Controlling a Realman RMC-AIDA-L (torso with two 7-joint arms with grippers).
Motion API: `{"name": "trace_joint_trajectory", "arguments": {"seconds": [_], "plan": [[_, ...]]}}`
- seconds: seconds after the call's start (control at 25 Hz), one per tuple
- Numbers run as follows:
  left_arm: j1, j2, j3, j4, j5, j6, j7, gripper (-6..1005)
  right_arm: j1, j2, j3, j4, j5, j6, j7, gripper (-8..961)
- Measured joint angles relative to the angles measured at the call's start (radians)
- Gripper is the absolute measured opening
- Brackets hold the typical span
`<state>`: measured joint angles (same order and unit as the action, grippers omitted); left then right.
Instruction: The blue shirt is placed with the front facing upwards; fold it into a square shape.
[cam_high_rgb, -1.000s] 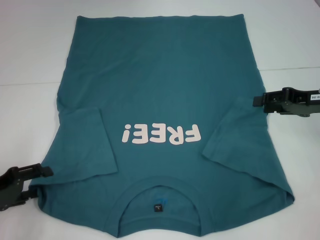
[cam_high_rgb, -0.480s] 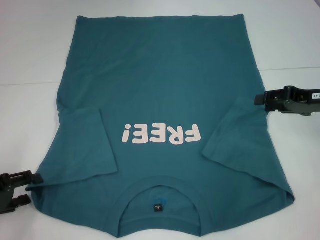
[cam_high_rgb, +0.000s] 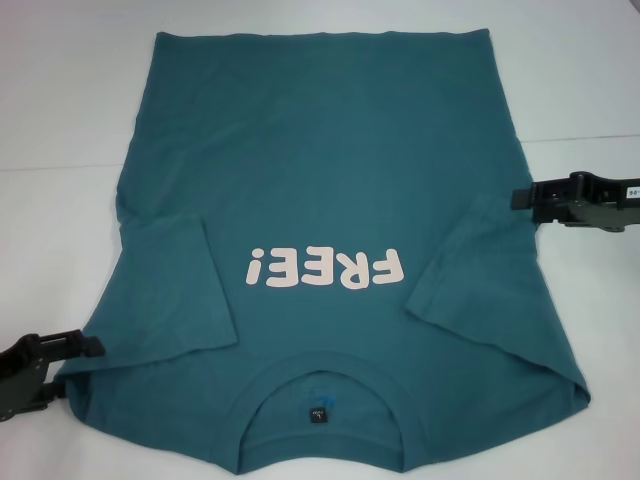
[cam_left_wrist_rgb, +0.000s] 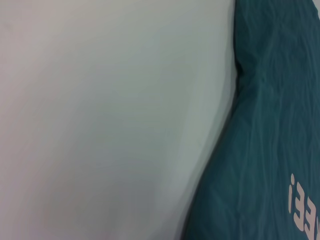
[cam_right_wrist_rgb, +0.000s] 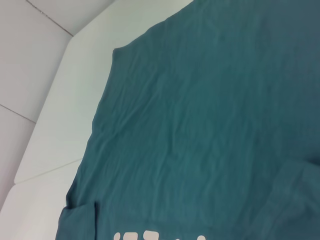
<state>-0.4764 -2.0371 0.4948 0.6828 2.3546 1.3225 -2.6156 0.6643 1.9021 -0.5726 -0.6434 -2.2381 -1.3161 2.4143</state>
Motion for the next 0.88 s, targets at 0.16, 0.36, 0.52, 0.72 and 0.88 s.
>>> {"name": "trace_joint_trajectory", "arguments": {"seconds": [0.16,0.36,0.52,0.72,0.88], "plan": [[-0.002,-0.005,0.003,0.004,-0.002,-0.003,0.008,726,-0.003,-0.001,0.002,-0.001,0.000,0.000,0.000,506],[-0.001,-0.004,0.000,0.007,-0.006,0.006,0.012,589,-0.008,-0.003,0.003,0.001,0.000,0.000,0.000,506],[-0.002,-0.003,-0.004,0.009,-0.008,0.013,0.012,405,-0.008,-0.003,0.003,0.002,0.000,0.000,0.000,506],[-0.004,-0.001,-0.005,0.010,-0.012,0.030,0.024,282,-0.008,-0.004,0.004,0.002,0.000,0.000,0.000,506],[-0.005,0.005,-0.034,0.006,-0.075,0.101,0.092,176,-0.008,-0.009,0.004,0.003,0.000,-0.012,-0.003,506]]}}
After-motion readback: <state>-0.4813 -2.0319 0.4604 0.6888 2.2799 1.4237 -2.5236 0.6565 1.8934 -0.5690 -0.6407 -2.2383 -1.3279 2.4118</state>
